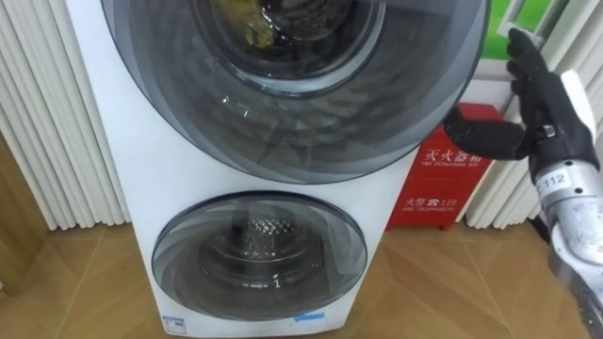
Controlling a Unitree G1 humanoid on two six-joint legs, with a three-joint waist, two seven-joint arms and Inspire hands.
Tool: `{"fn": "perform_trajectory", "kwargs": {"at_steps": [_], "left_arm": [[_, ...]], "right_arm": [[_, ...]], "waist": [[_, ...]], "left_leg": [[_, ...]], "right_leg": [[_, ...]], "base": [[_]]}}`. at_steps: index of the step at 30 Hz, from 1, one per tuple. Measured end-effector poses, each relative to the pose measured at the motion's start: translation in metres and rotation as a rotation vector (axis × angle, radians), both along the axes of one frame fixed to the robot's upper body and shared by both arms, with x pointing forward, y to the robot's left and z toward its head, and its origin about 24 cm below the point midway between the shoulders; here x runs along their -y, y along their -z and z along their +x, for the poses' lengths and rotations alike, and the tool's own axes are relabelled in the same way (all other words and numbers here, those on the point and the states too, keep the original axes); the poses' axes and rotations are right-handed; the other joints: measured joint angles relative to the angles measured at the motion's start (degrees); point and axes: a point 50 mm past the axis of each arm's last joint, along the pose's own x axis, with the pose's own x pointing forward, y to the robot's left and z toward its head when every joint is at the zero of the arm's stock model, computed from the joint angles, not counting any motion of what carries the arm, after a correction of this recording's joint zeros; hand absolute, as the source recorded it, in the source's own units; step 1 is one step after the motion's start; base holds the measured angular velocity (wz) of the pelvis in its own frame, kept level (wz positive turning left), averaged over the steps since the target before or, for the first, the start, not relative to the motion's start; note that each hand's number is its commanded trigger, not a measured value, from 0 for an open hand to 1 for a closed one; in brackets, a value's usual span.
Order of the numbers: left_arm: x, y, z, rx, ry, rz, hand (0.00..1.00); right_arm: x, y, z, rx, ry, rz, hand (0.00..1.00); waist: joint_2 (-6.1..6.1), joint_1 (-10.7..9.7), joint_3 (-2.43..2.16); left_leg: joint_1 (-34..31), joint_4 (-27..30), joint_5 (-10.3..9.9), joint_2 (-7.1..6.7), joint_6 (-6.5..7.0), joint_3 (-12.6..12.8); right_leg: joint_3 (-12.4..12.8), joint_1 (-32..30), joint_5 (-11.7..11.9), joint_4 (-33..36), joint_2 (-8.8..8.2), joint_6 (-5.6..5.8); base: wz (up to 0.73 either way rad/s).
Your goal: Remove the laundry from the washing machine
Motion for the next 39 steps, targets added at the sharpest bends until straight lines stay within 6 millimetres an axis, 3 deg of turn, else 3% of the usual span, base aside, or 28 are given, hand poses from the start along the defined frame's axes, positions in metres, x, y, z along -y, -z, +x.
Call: {"fn": "perform_trajectory", "kwargs": {"at_steps": [4,12,18,24,30,39], "left_arm": [[0.002,0.0,0.001,0.017,-0.016,-0.011,0.0],[0.004,0.001,0.002,0.03,-0.003,-0.018,0.0],[0.004,0.001,0.004,0.047,-0.001,-0.021,0.0],[0.004,0.001,0.005,0.065,0.0,-0.024,0.0],[0.006,0.001,0.006,0.071,0.017,-0.028,0.0],[0.006,0.001,0.004,0.077,0.022,-0.03,0.0]], "right_arm": [[-0.004,0.007,-0.008,-0.03,-0.064,0.04,0.0],[-0.023,0.025,-0.03,-0.087,-0.189,0.089,0.0],[-0.029,0.022,-0.038,-0.076,-0.24,0.09,0.0],[-0.037,0.014,-0.042,-0.062,-0.325,0.087,0.0],[-0.043,0.011,-0.046,-0.05,-0.369,0.086,0.0],[-0.046,0.009,-0.047,-0.042,-0.397,0.091,0.0]], "waist": [[0.01,-0.14,0.06],[0.6,0.14,0.47],[0.87,-0.13,0.44],[1.17,-1.94,0.39],[1.9,-2.83,0.01],[1.89,-3.03,-0.01]], "left_leg": [[0.11,0.02,-0.05,0.07,-0.04,0.08],[0.15,-0.13,-0.44,0.25,-0.21,0.35],[0.18,-0.13,-0.66,0.21,-0.12,0.85],[0.15,-0.22,-0.7,0.15,-0.07,0.95],[0.22,-0.18,-0.7,0.2,-0.07,1.09],[0.41,-0.12,-0.7,0.27,-0.07,1.06]], "right_leg": [[-0.04,0.0,-0.31,-0.06,0.0,0.52],[0.1,-0.22,-0.31,-0.06,0.21,0.51],[0.72,-0.32,-0.27,-0.09,0.21,0.42],[1.07,-0.33,-0.26,-0.11,0.45,0.42],[1.44,-0.37,-0.14,-0.09,0.72,0.21],[1.58,-0.29,0.01,-0.07,0.81,-0.02]], "base": [[0.0],[-0.01],[-0.02],[-0.01],[-0.01],[0.0]]}}
